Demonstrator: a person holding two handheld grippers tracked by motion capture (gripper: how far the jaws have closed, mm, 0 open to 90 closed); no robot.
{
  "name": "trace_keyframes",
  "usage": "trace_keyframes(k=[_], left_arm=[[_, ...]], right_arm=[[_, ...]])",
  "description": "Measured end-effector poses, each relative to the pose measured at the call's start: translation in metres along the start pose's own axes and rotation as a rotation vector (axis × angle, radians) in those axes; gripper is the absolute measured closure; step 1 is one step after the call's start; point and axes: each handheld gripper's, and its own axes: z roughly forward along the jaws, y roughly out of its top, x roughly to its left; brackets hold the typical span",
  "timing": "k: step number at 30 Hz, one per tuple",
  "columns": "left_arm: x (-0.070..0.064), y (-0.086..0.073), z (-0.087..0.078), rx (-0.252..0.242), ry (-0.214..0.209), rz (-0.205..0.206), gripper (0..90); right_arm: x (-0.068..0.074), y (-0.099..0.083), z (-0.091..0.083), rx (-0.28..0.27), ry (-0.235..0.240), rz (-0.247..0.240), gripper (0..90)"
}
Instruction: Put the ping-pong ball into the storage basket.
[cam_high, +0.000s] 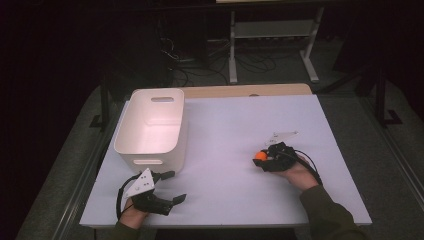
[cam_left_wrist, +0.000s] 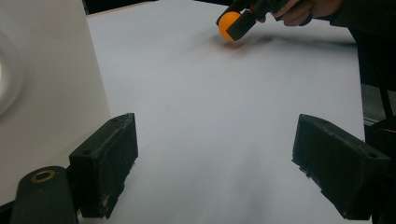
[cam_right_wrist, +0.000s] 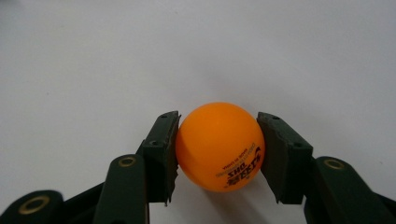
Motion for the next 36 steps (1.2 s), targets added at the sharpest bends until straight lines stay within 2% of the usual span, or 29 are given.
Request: trace_keyframes(k=[16,36], left_arm=[[0.000,0.000,0.000,0.000,0.000,0.000,14.0],[0.000,0.000,0.000,0.000,-0.001,0.001,14.0]], right_arm=[[0.011,0.006,0.002,-0.012,0.031,-0.025,49.3],[0.021,0.011,0.006,-0.002,0.077,-0.036,49.6]])
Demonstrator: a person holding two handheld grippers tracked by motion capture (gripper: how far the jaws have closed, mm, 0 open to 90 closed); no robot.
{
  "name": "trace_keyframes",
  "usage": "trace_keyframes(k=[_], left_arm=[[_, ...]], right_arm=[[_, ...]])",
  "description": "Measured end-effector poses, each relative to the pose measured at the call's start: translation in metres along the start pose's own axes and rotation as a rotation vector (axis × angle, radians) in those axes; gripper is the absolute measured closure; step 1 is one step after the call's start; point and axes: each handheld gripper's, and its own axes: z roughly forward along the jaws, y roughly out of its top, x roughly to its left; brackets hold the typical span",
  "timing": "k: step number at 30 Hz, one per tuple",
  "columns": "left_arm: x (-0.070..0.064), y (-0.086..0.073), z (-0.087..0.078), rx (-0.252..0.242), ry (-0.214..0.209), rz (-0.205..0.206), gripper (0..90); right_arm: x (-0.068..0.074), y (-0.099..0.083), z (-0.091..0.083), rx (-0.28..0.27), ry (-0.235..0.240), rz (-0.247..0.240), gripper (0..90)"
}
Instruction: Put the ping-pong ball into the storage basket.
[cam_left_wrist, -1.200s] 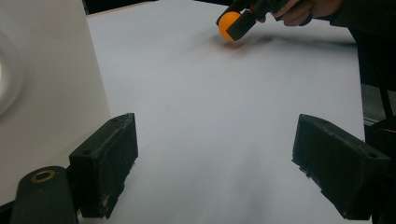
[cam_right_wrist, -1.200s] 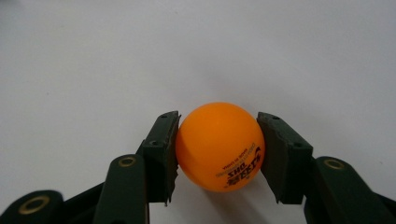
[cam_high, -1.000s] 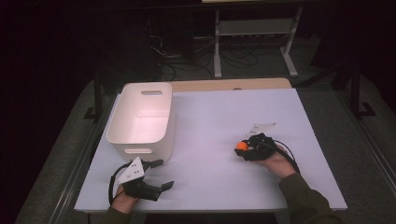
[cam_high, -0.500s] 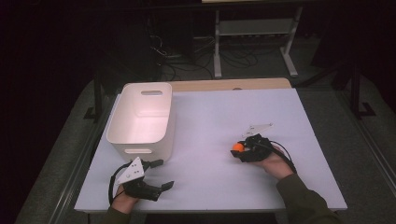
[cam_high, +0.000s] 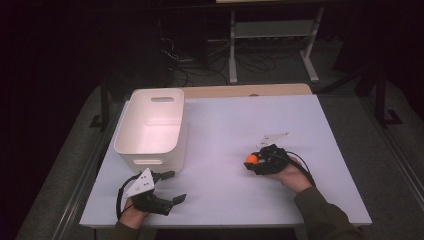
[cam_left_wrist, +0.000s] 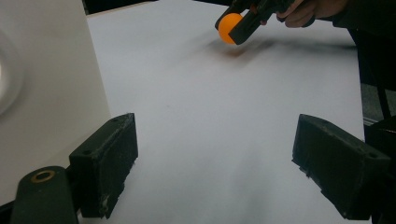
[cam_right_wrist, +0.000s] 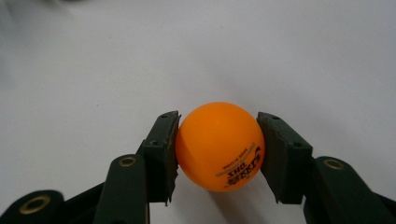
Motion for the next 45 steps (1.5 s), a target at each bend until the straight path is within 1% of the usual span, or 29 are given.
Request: trace_keyframes(k=[11,18,29,32,45], left_arm=[[0.000,0.000,0.000,0.002,-0.001,-0.001,14.0],[0.001,0.000,0.000,0.002,-0.002,-0.004,14.0],[0.000,0.000,0.000,-0.003,0.000,-0.010,14.0],[0.000,0.000,0.000,-0.003,0.000,-0.011,14.0],[0.001,0.000,0.000,-0.005,0.002,-0.013,14.0]], right_arm=[[0.004,0.003,0.002,0.002,0.028,0.002,49.6],[0.007,0.007,0.004,-0.012,0.048,0.004,49.6],[0.013,0.013,0.009,-0.001,0.063,-0.017,49.6],[0.014,0.016,0.011,-0.008,0.067,-0.023,49.6],[0.019,0.025,0.017,-0.006,0.086,-0.041,49.6]])
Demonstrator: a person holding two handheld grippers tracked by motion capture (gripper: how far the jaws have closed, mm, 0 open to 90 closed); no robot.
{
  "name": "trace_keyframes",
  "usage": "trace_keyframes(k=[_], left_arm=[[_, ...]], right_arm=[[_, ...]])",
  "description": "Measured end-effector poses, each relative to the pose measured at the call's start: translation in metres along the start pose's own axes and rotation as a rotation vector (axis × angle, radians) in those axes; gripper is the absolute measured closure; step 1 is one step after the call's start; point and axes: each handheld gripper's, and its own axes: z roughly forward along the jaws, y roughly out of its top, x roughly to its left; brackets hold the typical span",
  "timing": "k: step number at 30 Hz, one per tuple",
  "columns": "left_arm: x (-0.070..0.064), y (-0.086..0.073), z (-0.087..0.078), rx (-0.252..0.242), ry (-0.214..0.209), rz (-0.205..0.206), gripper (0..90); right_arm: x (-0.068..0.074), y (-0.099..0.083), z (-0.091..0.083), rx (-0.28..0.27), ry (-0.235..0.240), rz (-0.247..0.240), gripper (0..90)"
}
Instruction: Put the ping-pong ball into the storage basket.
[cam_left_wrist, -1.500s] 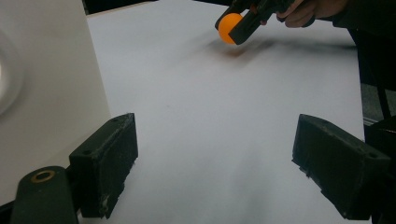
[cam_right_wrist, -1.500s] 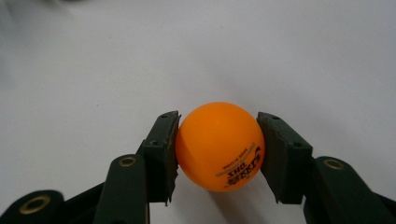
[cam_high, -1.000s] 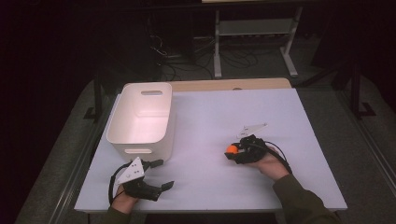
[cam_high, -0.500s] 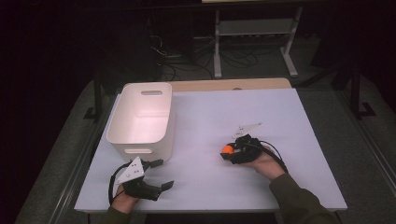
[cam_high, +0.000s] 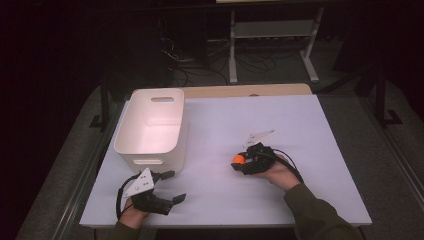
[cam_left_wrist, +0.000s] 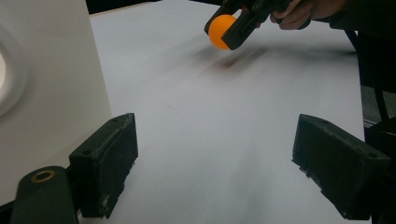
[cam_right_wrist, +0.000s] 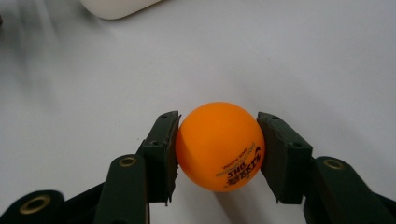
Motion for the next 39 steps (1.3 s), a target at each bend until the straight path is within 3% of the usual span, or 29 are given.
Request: trace_keyframes(k=[39], left_arm=[[0.001,0.000,-0.001,-0.007,0.001,-0.003,14.0]], right_arm=[[0.018,0.027,0.028,-0.002,0.063,-0.047,49.6]])
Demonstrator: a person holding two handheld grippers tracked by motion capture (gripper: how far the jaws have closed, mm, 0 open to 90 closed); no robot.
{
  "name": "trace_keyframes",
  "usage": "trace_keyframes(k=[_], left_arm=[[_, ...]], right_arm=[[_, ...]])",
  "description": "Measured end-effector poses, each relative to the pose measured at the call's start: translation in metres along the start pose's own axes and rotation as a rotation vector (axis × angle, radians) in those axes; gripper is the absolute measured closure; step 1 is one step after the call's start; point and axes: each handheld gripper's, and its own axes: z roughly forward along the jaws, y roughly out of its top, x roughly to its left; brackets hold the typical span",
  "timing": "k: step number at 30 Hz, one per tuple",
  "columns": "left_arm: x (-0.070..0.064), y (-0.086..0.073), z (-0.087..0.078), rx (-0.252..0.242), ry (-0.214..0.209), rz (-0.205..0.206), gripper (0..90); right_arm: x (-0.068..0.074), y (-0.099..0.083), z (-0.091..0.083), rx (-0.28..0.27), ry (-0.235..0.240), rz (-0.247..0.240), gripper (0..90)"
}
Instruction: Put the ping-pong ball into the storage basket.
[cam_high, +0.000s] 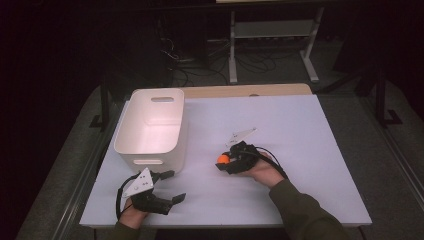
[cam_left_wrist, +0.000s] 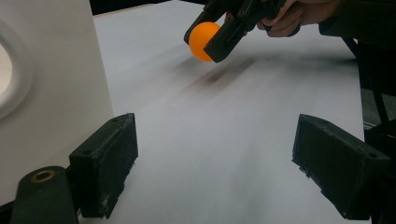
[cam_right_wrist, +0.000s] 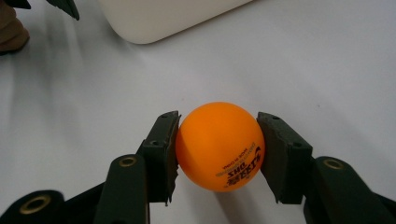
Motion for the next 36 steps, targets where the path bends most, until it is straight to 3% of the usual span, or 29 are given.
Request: trace_keyframes(k=[36], left_arm=[[0.000,0.000,0.000,0.000,-0.002,-0.003,14.0]], right_arm=[[0.016,0.021,0.022,0.010,0.050,-0.036,49.7]])
